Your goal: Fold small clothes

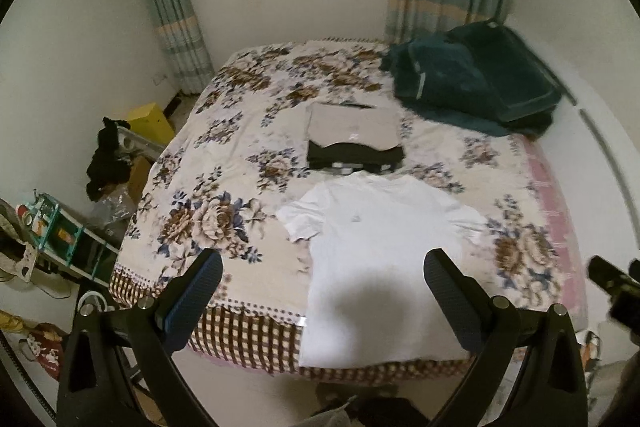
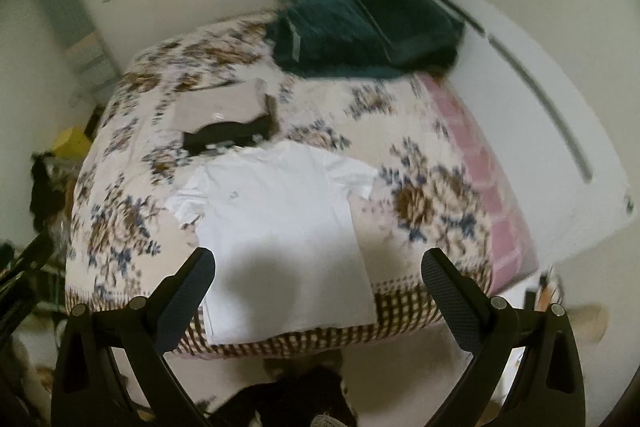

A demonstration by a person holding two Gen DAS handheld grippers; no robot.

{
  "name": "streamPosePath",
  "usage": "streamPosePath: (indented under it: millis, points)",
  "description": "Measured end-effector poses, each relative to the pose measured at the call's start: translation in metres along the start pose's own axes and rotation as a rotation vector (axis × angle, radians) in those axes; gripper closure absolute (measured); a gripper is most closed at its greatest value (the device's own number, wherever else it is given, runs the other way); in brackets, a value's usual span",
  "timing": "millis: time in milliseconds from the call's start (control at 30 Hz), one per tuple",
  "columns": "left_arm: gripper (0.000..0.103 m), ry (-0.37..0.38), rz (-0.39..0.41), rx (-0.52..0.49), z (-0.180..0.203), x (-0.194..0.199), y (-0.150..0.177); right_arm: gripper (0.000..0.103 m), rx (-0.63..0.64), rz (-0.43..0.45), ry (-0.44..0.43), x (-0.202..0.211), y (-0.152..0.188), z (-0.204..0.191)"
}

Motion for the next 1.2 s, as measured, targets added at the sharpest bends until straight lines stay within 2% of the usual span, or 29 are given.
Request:
streamPosePath:
  millis: [33,200,267,367,433,533,633,700,767,833,900,933,967,1000,1033,1100,1200]
  points:
    - [0.000,-0.005,-0.002,0.003,-0.003,-0.010,0.004,0.000,-0.042,-0.022,-0.005,-0.026,0.002,0.009]
    - [0.000,-0.071,-0.055,0.017,-0.001,-0.105,0.007,0.001,-0.237,-0.160,0.010,-0.162,0.008,0.068]
    - [0.000,-0.113,-0.097,0.029,0.004,-0.153,0.011,0.006,-0.314,-0.223,-0.009,-0.225,0.011,0.092]
    - [0.000,-0.183,-0.150,0.051,0.011,-0.216,0.021,0.025,-0.451,-0.305,-0.067,-0.328,0.017,0.131]
    - [0.000,-0.217,-0.202,0.067,0.018,-0.253,0.028,0.050,-0.582,-0.365,-0.141,-0.399,0.022,0.156]
    - [0.000,-0.246,-0.291,0.103,0.029,-0.323,0.048,0.052,-0.765,-0.391,-0.238,-0.499,0.035,0.188]
    - [0.000,-0.256,-0.363,0.134,0.037,-0.380,0.072,0.050,-0.968,-0.403,-0.344,-0.591,0.054,0.203]
    - [0.000,-0.257,-0.396,0.159,0.039,-0.409,0.084,0.047,-1.100,-0.435,-0.411,-0.647,0.067,0.200]
    - [0.000,-0.266,-0.426,0.182,0.043,-0.439,0.099,0.047,-1.217,-0.428,-0.477,-0.689,0.074,0.194]
    - [0.000,-0.263,-0.452,0.198,0.048,-0.463,0.109,0.046,-1.282,-0.380,-0.520,-0.721,0.074,0.190]
    - [0.000,-0.259,-0.476,0.218,0.049,-0.484,0.121,0.046,-1.305,-0.312,-0.542,-0.733,0.066,0.183]
    - [0.000,-0.247,-0.480,0.231,0.049,-0.492,0.125,0.051,-1.301,-0.270,-0.546,-0.738,0.059,0.180]
    - [0.000,-0.240,-0.482,0.238,0.048,-0.497,0.128,0.061,-1.284,-0.239,-0.533,-0.739,0.052,0.177]
    - [0.000,-0.230,-0.479,0.242,0.049,-0.502,0.131,0.088,-1.242,-0.219,-0.501,-0.739,0.043,0.173]
    - [0.000,-0.223,-0.474,0.242,0.050,-0.506,0.131,0.097,-1.197,-0.206,-0.470,-0.738,0.034,0.168]
    - [0.000,-0.222,-0.456,0.234,0.048,-0.508,0.133,0.099,-1.129,-0.181,-0.423,-0.729,0.017,0.159]
    - [0.000,-0.223,-0.413,0.222,0.040,-0.505,0.134,0.099,-0.888,-0.131,-0.339,-0.704,-0.030,0.128]
Point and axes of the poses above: each gripper's, at about its wrist camera, not at the fingertips, and x roughly against the way its jaws point, z to its right, y to its underside, the point moved 4 cm from there along -x, roughly the way its jaws point, and after that the axes turned 2 degrees about y, right-handed, at the moved point
